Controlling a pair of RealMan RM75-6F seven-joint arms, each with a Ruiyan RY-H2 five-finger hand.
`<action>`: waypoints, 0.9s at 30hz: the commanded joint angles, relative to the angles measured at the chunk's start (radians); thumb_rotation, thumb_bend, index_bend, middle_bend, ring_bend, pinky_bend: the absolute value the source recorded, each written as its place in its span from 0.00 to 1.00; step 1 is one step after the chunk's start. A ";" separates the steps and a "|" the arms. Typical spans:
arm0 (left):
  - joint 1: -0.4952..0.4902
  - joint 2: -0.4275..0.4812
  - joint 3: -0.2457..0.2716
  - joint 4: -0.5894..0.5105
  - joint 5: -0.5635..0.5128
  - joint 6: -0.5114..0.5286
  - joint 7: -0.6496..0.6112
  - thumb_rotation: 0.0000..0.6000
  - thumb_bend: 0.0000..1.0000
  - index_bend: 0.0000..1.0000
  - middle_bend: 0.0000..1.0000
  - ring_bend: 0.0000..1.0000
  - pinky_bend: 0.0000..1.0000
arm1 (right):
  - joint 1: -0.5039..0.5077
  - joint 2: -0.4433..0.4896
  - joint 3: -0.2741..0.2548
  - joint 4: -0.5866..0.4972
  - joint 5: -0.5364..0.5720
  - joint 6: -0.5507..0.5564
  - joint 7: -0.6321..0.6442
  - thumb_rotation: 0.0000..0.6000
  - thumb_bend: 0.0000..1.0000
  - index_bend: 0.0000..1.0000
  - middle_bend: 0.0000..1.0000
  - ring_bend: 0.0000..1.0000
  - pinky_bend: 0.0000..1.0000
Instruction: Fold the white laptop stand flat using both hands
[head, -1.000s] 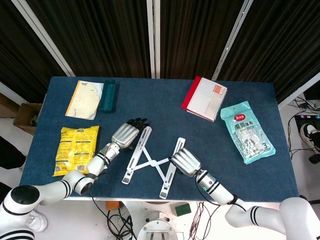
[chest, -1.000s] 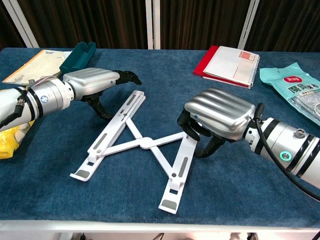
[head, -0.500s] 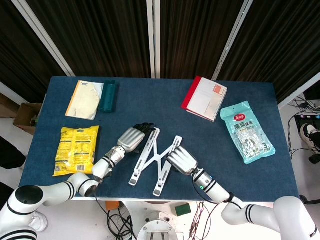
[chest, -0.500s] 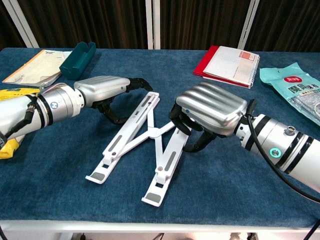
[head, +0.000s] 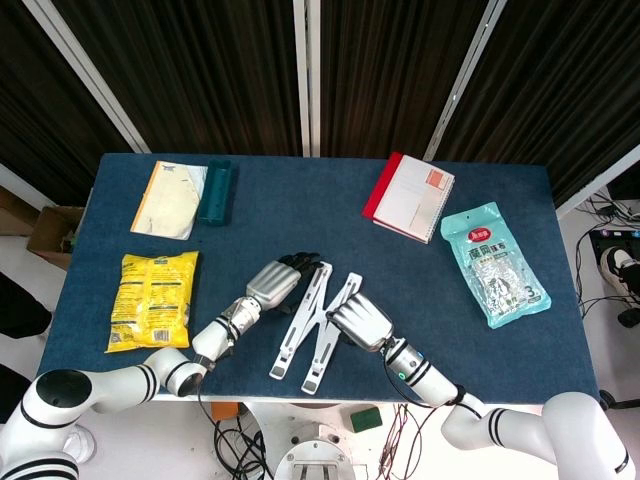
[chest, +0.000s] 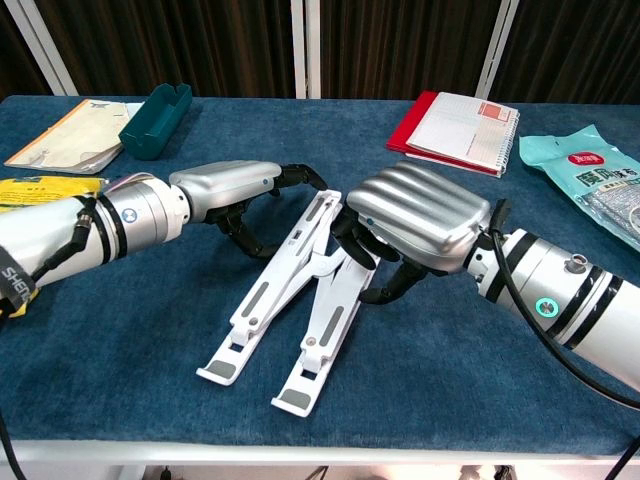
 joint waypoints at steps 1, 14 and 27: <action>0.012 0.024 -0.013 -0.014 -0.025 0.016 0.034 1.00 0.00 0.10 0.01 0.04 0.16 | 0.005 0.042 -0.019 -0.056 -0.006 -0.023 0.001 1.00 0.00 0.76 0.81 0.84 0.89; 0.202 0.317 -0.040 -0.327 -0.121 0.246 0.137 1.00 0.00 0.10 0.01 0.04 0.16 | 0.245 0.414 0.045 -0.470 0.123 -0.491 -0.147 1.00 0.00 0.00 0.14 0.03 0.10; 0.334 0.446 0.016 -0.432 -0.124 0.326 0.096 1.00 0.00 0.10 0.01 0.04 0.16 | 0.390 0.341 0.071 -0.350 0.217 -0.672 -0.179 1.00 0.00 0.00 0.13 0.01 0.09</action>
